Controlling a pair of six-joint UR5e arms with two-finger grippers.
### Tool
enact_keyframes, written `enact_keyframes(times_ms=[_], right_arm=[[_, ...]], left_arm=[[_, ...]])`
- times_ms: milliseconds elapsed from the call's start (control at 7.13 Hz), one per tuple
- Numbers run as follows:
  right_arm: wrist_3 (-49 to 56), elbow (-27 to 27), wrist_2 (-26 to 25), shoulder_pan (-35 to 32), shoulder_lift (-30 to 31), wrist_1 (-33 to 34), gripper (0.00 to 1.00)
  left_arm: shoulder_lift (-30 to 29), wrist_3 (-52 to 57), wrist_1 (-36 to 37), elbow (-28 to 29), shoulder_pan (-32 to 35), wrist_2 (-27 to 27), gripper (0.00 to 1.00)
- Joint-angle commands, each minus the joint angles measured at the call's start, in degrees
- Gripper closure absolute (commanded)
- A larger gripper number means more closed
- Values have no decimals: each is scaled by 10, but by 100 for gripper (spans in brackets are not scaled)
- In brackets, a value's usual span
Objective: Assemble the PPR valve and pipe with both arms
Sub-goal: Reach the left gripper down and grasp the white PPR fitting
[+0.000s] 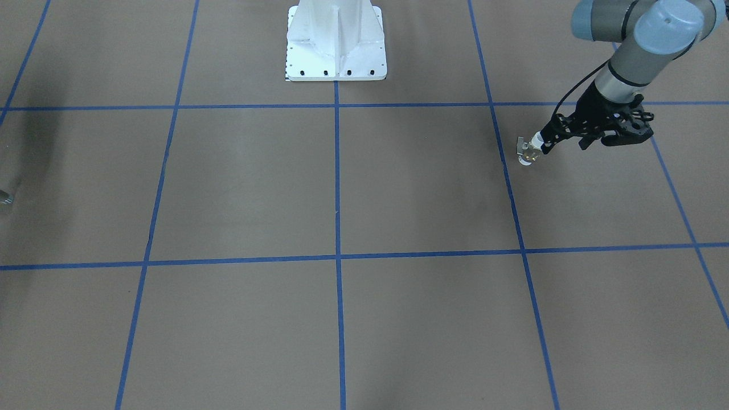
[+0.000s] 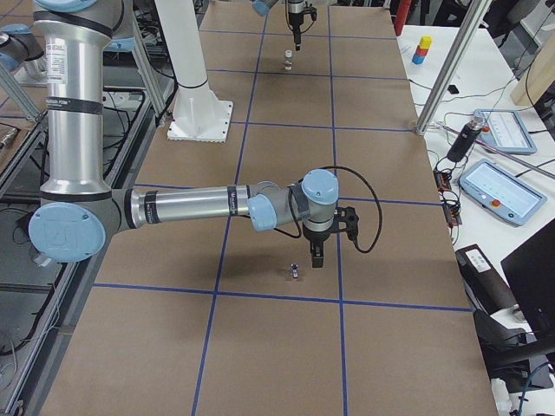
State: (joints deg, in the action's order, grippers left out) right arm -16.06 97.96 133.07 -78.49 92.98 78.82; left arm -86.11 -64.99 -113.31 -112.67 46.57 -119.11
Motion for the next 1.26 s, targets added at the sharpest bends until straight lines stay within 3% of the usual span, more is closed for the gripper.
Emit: enact_keyframes(times_ms=[0,140,421,1122], right_arm=[[-1,-3,3,0,-1,0,0],[0,-3,2,0,-1,-1,0],[0,-4,2,1,-1,-1,0],[0,-4,2,1,-2,-1,0]], left_arm=[[-4,-23,38,-25,-45,10,0],[-4,-23,44,-26,-54,10,1],[2,-22,46,-25,-54,10,14],[4,-19,46,-25,-48,9,33]])
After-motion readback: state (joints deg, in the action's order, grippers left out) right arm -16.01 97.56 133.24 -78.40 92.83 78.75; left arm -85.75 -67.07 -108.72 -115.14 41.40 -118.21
